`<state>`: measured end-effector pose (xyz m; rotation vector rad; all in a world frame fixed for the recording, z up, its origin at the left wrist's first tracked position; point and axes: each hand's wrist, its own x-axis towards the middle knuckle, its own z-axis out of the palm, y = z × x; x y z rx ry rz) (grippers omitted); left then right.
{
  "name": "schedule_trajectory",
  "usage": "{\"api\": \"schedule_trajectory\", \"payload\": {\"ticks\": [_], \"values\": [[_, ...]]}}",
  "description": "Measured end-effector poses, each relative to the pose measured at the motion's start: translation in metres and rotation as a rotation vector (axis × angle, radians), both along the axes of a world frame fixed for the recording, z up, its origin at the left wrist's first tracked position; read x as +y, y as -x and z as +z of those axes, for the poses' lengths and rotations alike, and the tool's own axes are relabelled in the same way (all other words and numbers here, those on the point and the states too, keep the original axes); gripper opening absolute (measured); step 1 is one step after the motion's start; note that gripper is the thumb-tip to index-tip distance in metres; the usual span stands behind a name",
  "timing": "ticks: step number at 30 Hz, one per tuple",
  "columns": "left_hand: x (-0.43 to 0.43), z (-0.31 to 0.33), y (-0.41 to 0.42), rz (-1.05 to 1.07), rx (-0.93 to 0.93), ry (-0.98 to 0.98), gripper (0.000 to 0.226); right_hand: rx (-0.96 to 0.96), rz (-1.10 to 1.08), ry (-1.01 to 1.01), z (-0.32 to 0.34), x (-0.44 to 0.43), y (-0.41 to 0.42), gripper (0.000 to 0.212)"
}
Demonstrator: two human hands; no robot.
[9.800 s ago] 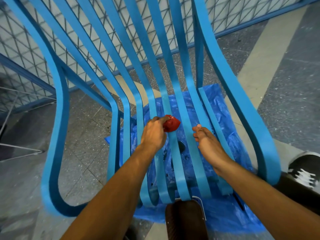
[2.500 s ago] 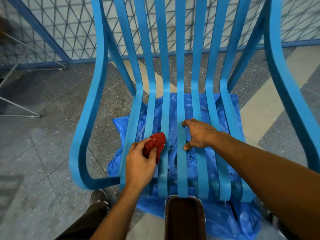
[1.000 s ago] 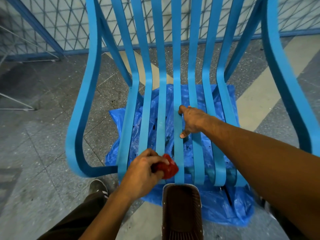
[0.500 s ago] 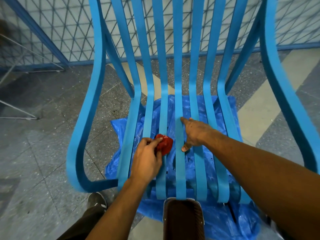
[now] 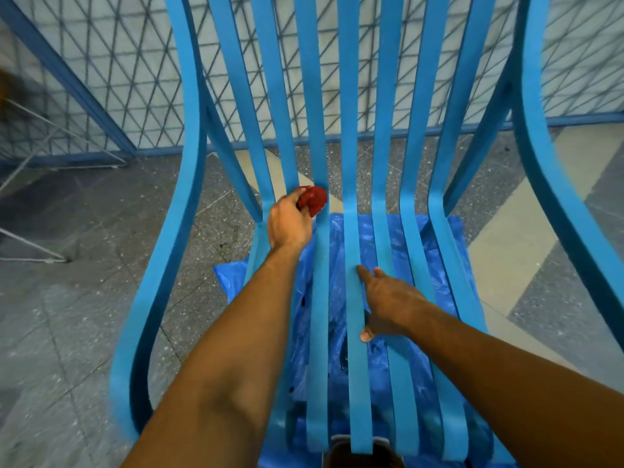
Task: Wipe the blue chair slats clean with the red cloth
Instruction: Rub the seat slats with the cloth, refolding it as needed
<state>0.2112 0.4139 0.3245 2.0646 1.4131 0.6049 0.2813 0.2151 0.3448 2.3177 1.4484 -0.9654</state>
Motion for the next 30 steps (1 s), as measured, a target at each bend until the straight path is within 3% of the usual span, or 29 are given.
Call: {"api": "schedule_trajectory", "payload": {"ticks": [6, 15, 20, 23, 27, 30], "values": [[0.02, -0.002, -0.012, -0.279, 0.381, 0.071, 0.046, 0.014, 0.0, 0.013, 0.0, 0.002, 0.0, 0.137], [-0.023, 0.001, 0.023, -0.534, 0.467, -0.068, 0.055, 0.028, -0.025, 0.0, 0.002, 0.002, 0.001, 0.139], [-0.004, 0.043, 0.033, -0.729, 0.756, 0.246, 0.049, 0.01, -0.038, 0.007, 0.003, 0.002, 0.003, 0.139], [0.006, 0.049, 0.029, -0.625, 0.599, 0.329, 0.05, 0.008, -0.023, 0.021, 0.002, 0.003, 0.004, 0.139], [0.014, 0.03, 0.007, -0.301, 0.314, 0.175, 0.042, 0.002, -0.027, 0.014, -0.002, 0.004, 0.004, 0.138], [0.013, 0.01, -0.008, -0.303, 0.355, 0.136, 0.04, 0.0, -0.016, 0.021, -0.003, 0.005, 0.003, 0.138]]}}
